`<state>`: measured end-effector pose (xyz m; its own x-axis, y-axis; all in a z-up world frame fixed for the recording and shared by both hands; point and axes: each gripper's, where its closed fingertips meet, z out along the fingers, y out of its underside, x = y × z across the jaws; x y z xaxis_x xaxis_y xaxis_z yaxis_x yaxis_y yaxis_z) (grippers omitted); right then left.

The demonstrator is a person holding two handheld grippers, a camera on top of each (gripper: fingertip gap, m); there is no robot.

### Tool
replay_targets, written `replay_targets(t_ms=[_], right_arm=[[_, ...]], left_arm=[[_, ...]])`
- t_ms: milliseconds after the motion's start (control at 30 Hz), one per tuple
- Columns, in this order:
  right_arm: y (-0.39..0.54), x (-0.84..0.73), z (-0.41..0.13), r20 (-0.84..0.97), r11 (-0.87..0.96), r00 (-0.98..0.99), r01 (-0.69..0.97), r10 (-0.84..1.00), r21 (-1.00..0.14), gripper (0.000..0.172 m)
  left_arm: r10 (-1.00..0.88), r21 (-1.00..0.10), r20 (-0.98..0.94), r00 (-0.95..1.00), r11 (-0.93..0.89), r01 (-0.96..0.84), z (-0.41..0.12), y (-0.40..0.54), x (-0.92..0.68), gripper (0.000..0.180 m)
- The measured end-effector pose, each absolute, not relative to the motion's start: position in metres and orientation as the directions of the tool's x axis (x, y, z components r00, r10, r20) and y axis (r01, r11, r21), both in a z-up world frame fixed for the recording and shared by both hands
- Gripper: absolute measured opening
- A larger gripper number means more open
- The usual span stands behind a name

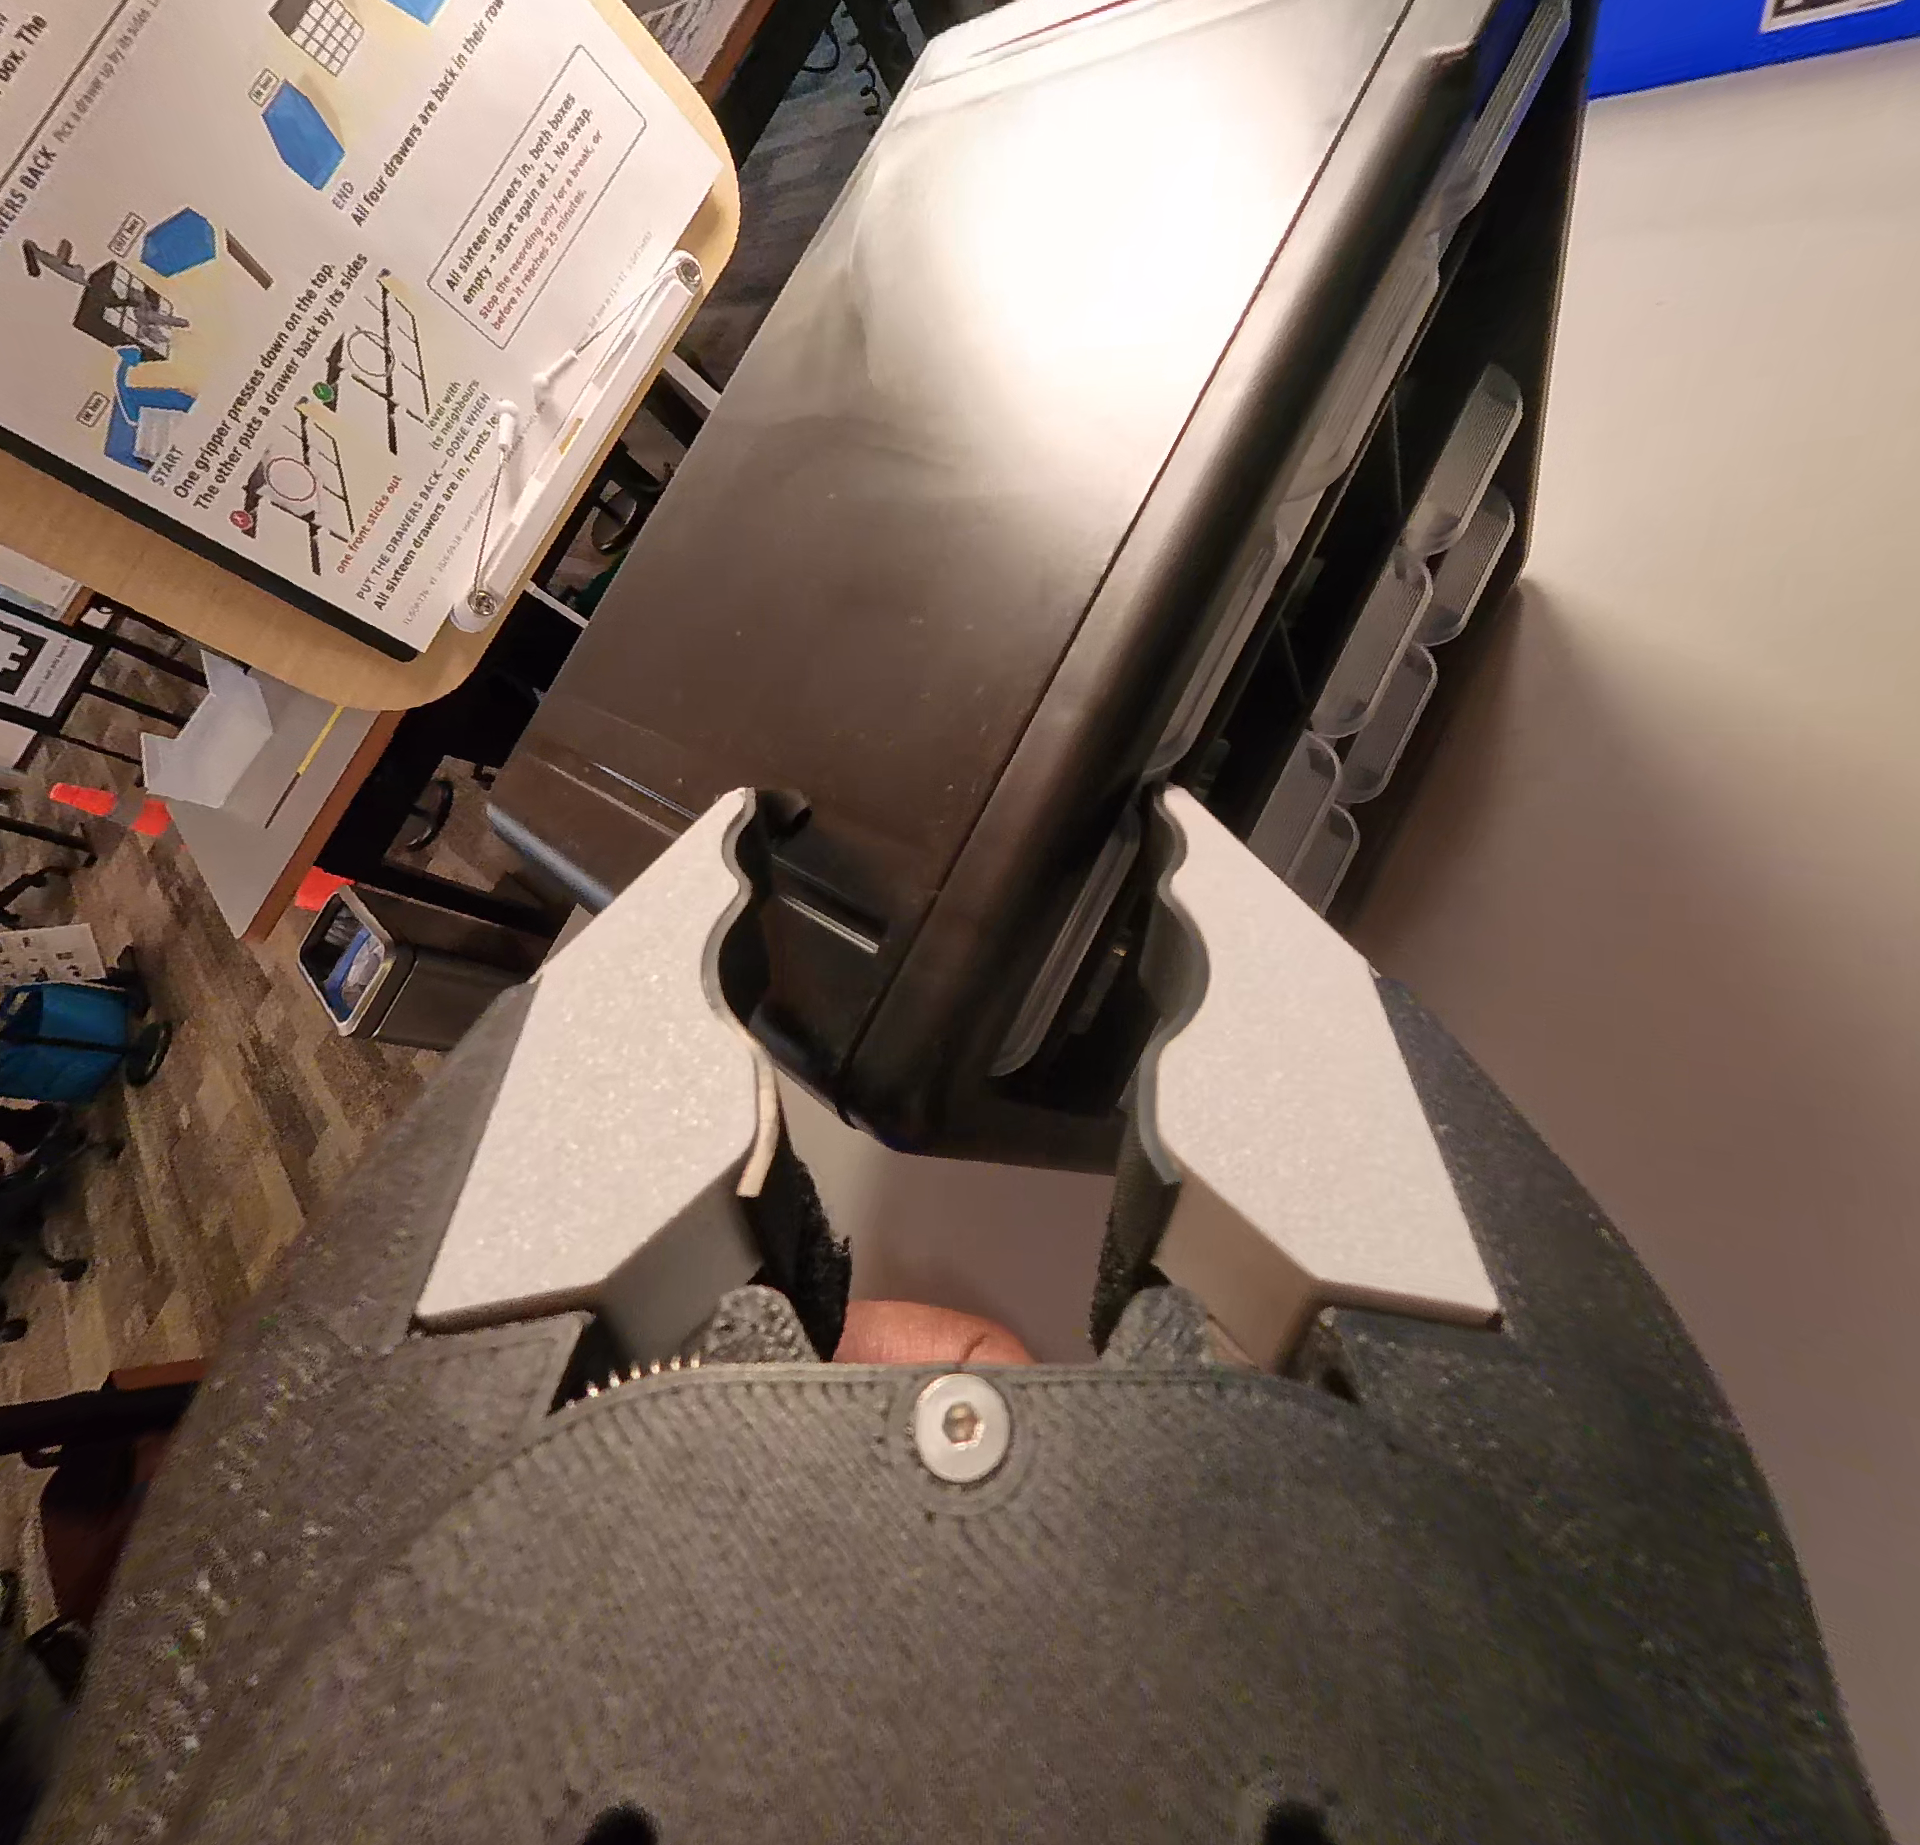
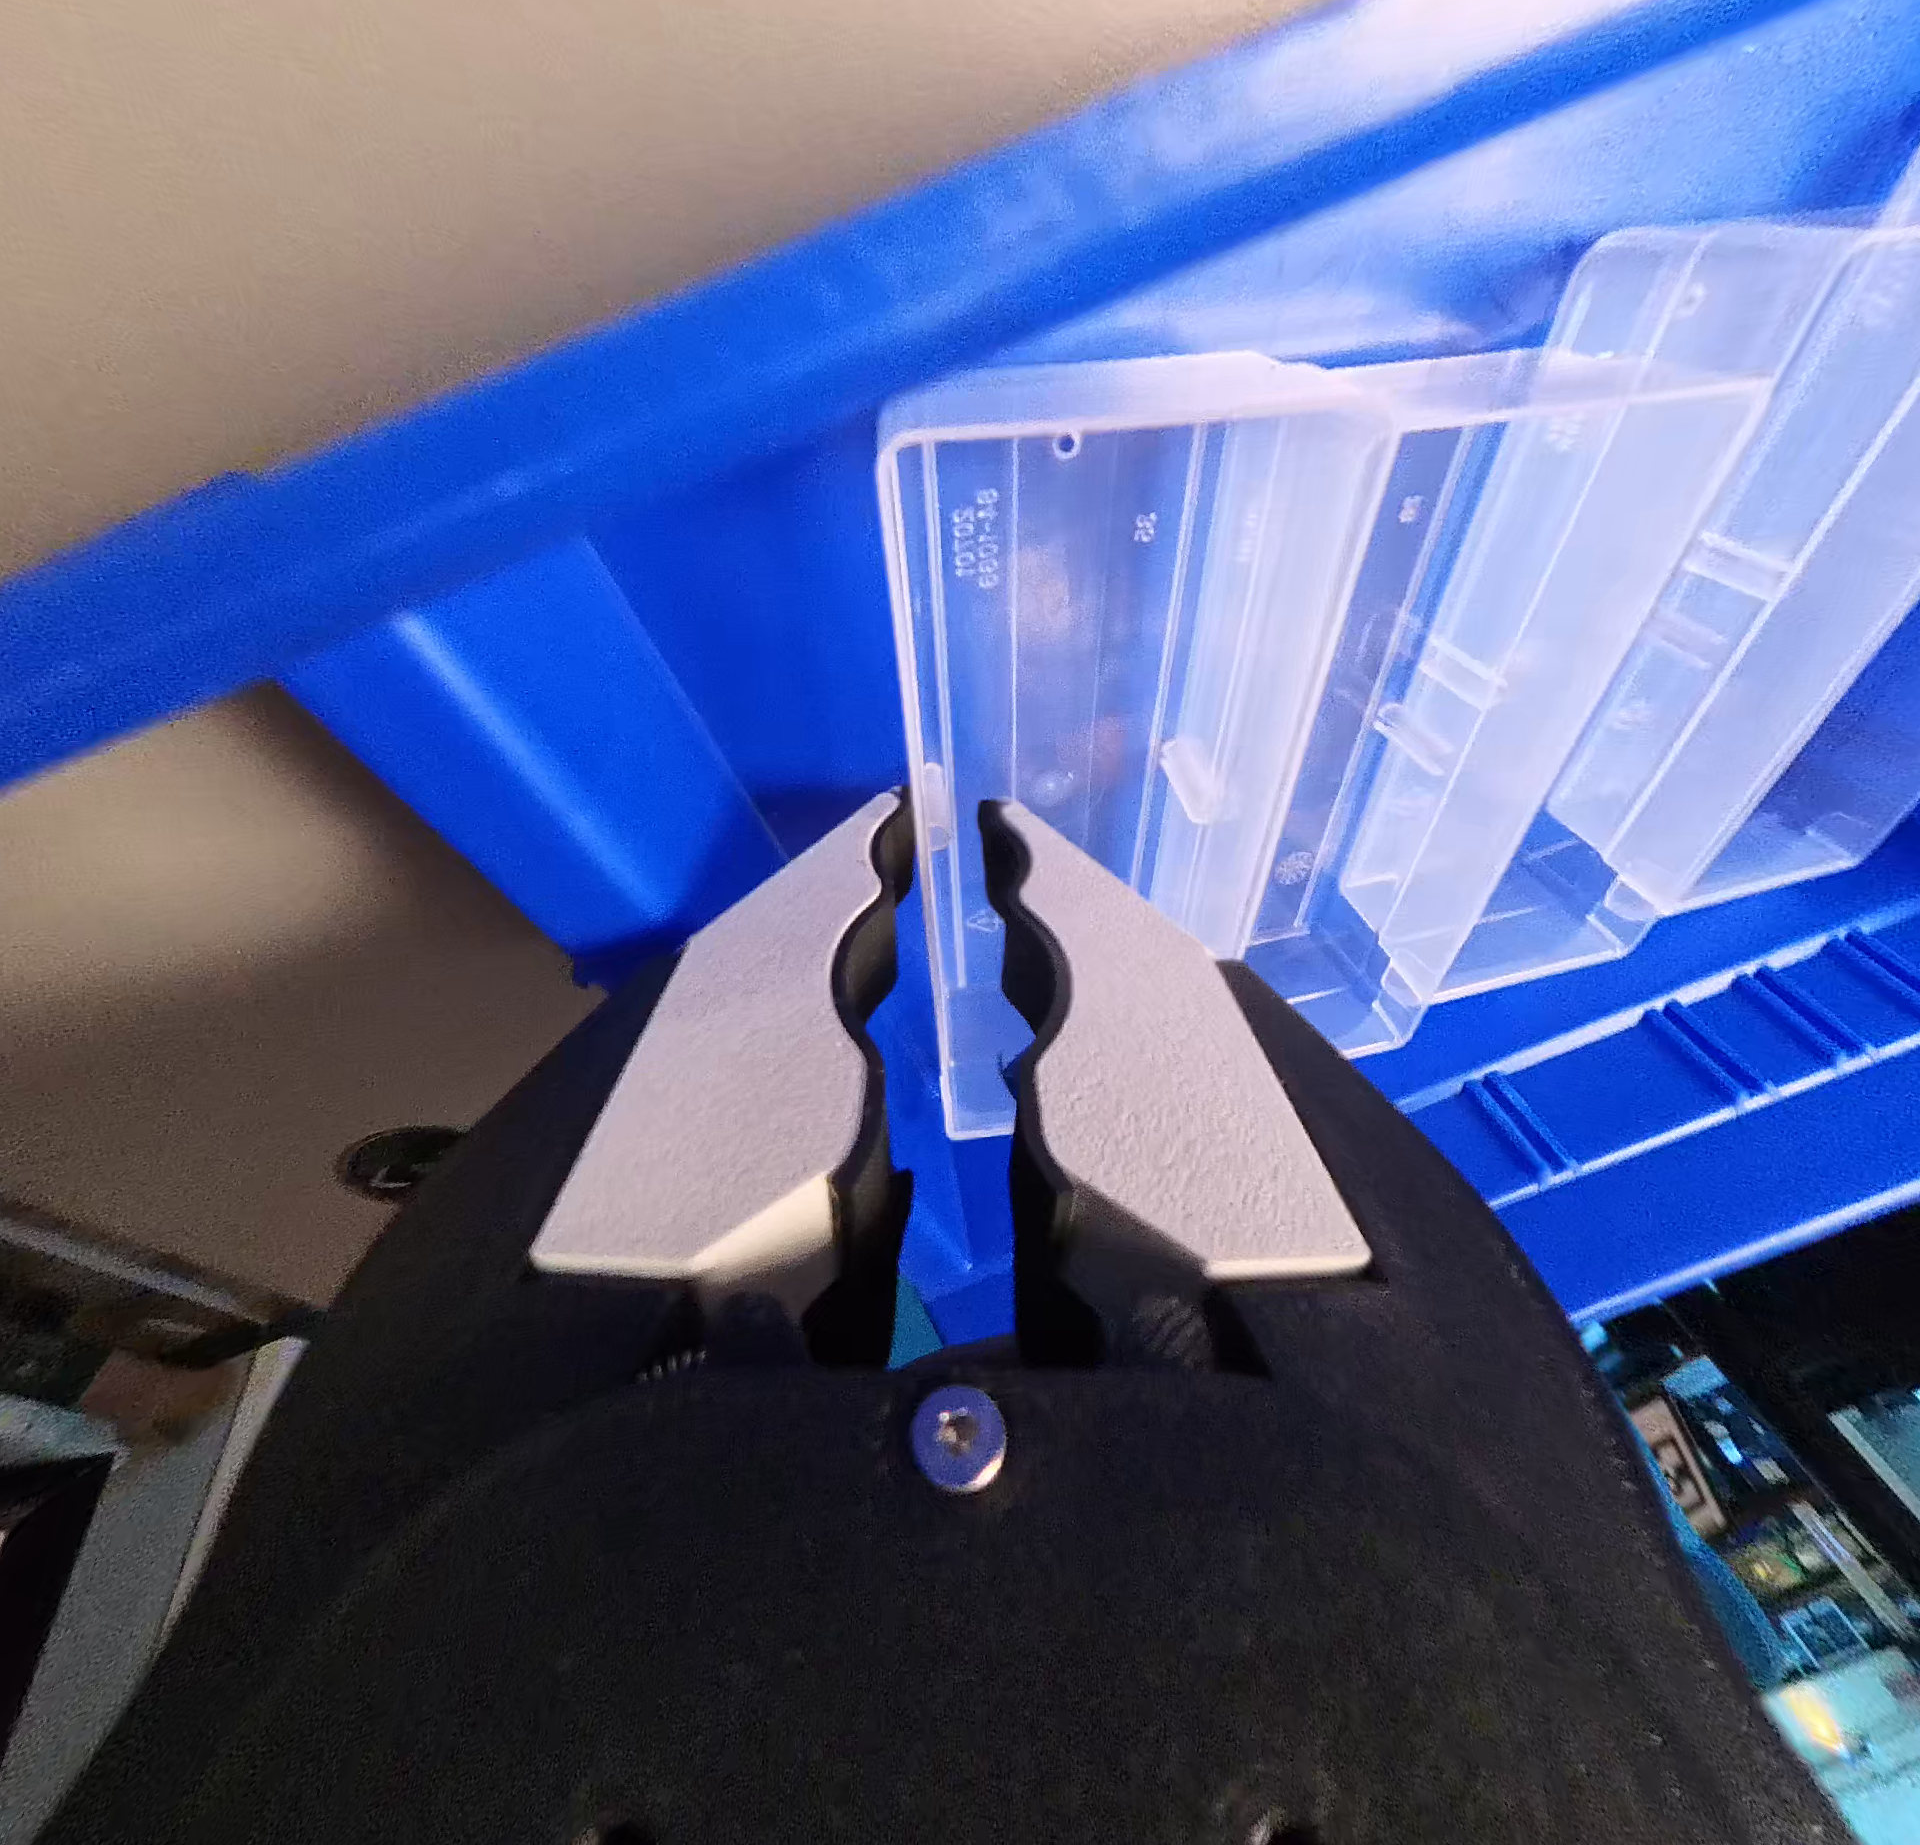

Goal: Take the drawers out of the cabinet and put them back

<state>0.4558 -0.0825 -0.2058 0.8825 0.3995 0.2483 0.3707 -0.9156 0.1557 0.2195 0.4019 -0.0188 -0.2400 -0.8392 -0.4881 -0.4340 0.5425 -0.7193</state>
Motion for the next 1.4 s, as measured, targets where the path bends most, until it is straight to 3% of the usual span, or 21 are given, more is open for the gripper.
replay_targets(t_ms=[333, 400, 533, 667, 767, 900, 1167, 1300, 1400], right_arm=[[-0.088, 0.469, -0.17, 0.531, -0.961, 0.82, 0.273, 0.214, -0.035, 0.054], [-0.088, 0.462, -0.158, 0.563, -0.961, 0.819, 0.234, 0.112, -0.148, 0.059], [-0.084, 0.428, -0.145, 0.452, -0.848, 0.887, 0.163, -0.099, -0.505, 0.06], [-0.079, 0.403, -0.14, 0.247, -0.616, 0.93, 0.029, -0.271, -0.788, 0.065], [-0.065, 0.392, -0.13, 0.122, -0.406, 0.921, -0.042, -0.37, -0.913, 0.067], [-0.047, 0.394, -0.126, 0.051, -0.269, 0.883, -0.086, -0.466, -0.959, 0.067], [-0.027, 0.41, -0.139, 0.124, -0.349, 0.801, -0.111, -0.586, -0.93, 0.076], [-0.023, 0.421, -0.145, 0.136, -0.363, 0.76, -0.139, -0.636, -0.921, 0.079], [-0.022, 0.429, -0.145, 0.18, -0.381, 0.727, -0.12, -0.662, -0.917, 0.076]], left_arm=[[-0.845, -0.727, -0.476, -0.245, 0.535, -0.43, -0.018, 0.401, 0.219, 0.072], [-0.849, -0.737, -0.467, -0.248, 0.529, -0.421, -0.016, 0.399, 0.217, 0.069], [-0.862, -0.775, -0.449, -0.237, 0.507, -0.377, -0.001, 0.398, 0.211, 0.071], [-0.88, -0.821, -0.43, -0.199, 0.473, -0.319, 0.018, 0.396, 0.202, 0.071], [-0.896, -0.859, -0.412, -0.164, 0.442, -0.258, 0.028, 0.388, 0.197, 0.068], [-0.95, -0.935, -0.309, -0.045, 0.312, -0.17, 0.018, 0.384, 0.171, 0.068], [-0.964, -0.98, -0.006, 0.265, -0.046, -0.192, -0.128, 0.369, 0.048, 0.071], [-0.883, -0.995, 0.009, 0.469, -0.054, -0.084, -0.1, 0.387, -0.025, 0.075], [-0.746, -0.991, -0.047, 0.664, -0.05, -0.127, -0.084, 0.437, -0.072, 0.075]])
